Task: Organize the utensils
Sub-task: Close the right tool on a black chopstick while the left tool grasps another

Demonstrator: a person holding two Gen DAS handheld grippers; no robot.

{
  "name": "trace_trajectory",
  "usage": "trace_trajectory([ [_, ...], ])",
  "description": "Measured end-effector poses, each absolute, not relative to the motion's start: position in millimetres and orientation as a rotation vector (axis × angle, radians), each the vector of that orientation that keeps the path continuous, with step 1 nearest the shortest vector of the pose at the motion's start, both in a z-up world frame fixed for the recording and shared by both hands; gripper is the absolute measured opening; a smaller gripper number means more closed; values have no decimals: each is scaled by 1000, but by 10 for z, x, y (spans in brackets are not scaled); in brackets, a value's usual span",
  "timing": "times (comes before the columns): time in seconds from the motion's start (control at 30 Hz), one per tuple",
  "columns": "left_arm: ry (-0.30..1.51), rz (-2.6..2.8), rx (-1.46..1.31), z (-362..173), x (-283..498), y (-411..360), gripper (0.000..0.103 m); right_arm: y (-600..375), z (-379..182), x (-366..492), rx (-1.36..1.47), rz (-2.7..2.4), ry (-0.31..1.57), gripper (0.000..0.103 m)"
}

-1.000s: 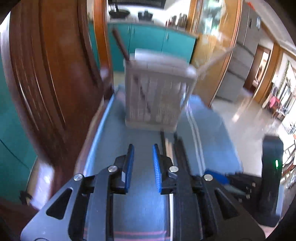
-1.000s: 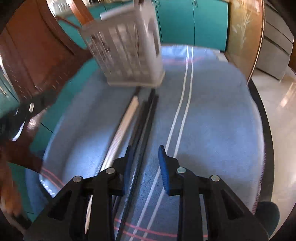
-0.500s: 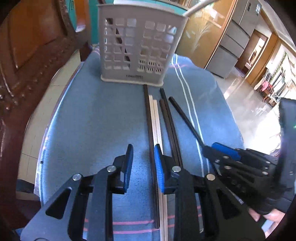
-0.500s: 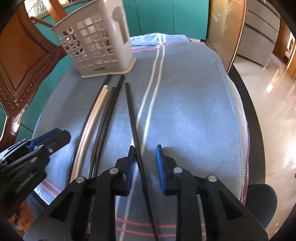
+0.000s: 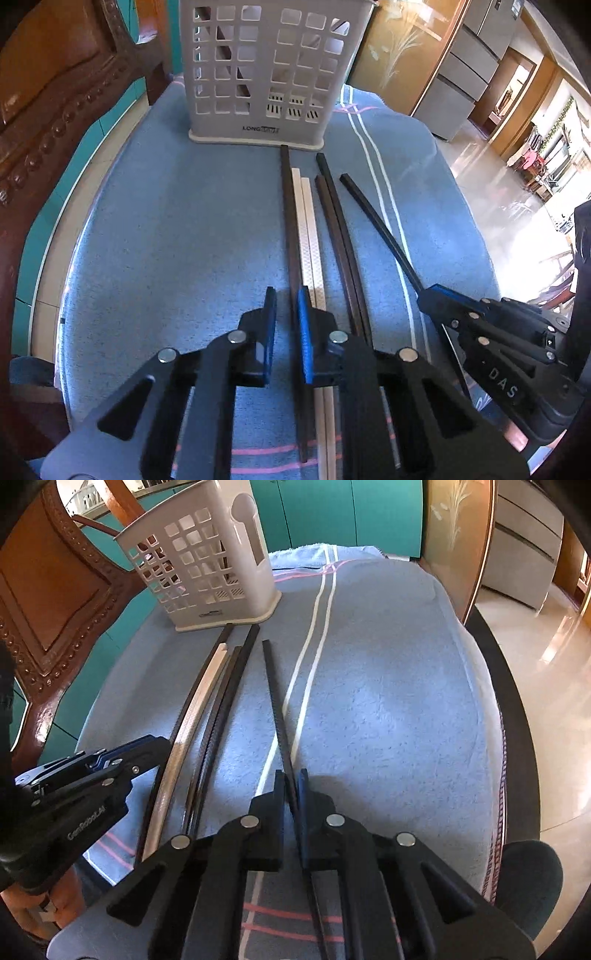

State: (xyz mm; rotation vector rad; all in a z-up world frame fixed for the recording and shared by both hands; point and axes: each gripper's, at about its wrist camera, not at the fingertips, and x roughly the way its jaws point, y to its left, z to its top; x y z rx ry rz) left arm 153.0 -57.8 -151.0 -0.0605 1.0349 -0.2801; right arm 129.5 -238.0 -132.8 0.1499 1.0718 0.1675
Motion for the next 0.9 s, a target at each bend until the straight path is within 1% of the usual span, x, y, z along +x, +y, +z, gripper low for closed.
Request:
trace_trajectory([
  [0.13, 1027, -260, -36, -1501, 1505, -540, 12, -2495, -1328, 1241, 222, 151, 1101, 7],
  [0.3, 1036, -180, -2, -1472, 1447, -401, 11, -2565, -1291, 1144, 237, 129, 1120, 8],
  [0.37, 1044, -192, -4, -1458, 1410, -350, 11, -2552, -1238, 1112, 218, 138, 1095, 12],
  [0.43, 1046, -194, -1, -1456, 1393, -330, 11, -2522, -1201, 1136, 168, 117, 1065, 20],
  [0.47, 1046, -193, 1, -1455, 1403, -328, 11, -2519, -1204, 1160, 157, 110, 1064, 21],
  [0.9, 1064, -160, 91, -1490, 1708, -554, 12, -2378, -1311, 1427, 76, 106, 1080, 24],
])
